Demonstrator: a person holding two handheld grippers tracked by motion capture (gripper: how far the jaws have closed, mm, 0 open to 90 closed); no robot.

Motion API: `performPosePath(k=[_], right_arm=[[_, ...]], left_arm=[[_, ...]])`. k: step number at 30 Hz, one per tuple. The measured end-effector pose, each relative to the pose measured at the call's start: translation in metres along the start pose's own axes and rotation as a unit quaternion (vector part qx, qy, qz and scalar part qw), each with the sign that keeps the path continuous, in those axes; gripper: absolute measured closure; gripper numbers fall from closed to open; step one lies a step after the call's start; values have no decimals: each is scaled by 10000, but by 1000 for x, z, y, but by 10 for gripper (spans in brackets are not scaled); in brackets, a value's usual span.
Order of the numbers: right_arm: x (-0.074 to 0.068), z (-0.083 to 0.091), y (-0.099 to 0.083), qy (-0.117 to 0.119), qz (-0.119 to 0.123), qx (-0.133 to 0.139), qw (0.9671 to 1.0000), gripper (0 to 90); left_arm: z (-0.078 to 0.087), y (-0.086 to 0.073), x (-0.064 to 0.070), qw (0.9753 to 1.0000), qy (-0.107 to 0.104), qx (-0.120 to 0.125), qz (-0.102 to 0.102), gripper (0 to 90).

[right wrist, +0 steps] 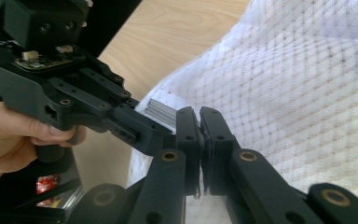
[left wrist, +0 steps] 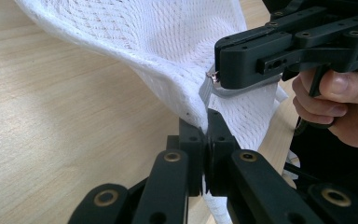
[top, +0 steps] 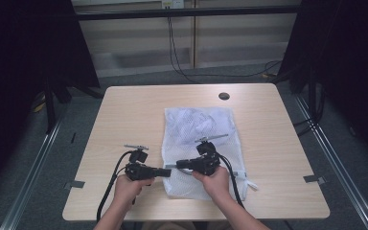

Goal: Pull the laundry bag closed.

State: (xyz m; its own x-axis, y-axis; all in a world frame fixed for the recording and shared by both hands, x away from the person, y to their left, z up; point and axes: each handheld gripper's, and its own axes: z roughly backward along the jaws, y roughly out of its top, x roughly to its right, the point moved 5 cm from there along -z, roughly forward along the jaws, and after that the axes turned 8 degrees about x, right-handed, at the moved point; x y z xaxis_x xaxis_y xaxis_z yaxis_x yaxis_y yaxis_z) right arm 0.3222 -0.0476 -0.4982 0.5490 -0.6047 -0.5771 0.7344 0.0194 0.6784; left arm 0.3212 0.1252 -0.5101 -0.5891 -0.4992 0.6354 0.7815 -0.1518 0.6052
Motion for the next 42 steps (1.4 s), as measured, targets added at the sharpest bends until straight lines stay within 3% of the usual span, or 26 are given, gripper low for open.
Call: performPosePath(k=[24,27,31,36,42], right_arm=[[3,5,-1,-93,89,-55,9999,867],[5,6,-1,-41,4,-26,10000,866],[5,7,-1,-35,38,-67,10000,867],[5,7,-3,-105,184,-150,9997,867],[5,8,-2,-78,135,-130,9998,867]], left_arm=[[1,1,-1,10000,-15,14,32,881],[1,0,0,10000,-49,-3,53,882],[0,0,1,9999,-48,0,100,881],[-1,-1,0,10000,-14,-52,11,881],[-1,0,1,10000,-42,-17,62,881]])
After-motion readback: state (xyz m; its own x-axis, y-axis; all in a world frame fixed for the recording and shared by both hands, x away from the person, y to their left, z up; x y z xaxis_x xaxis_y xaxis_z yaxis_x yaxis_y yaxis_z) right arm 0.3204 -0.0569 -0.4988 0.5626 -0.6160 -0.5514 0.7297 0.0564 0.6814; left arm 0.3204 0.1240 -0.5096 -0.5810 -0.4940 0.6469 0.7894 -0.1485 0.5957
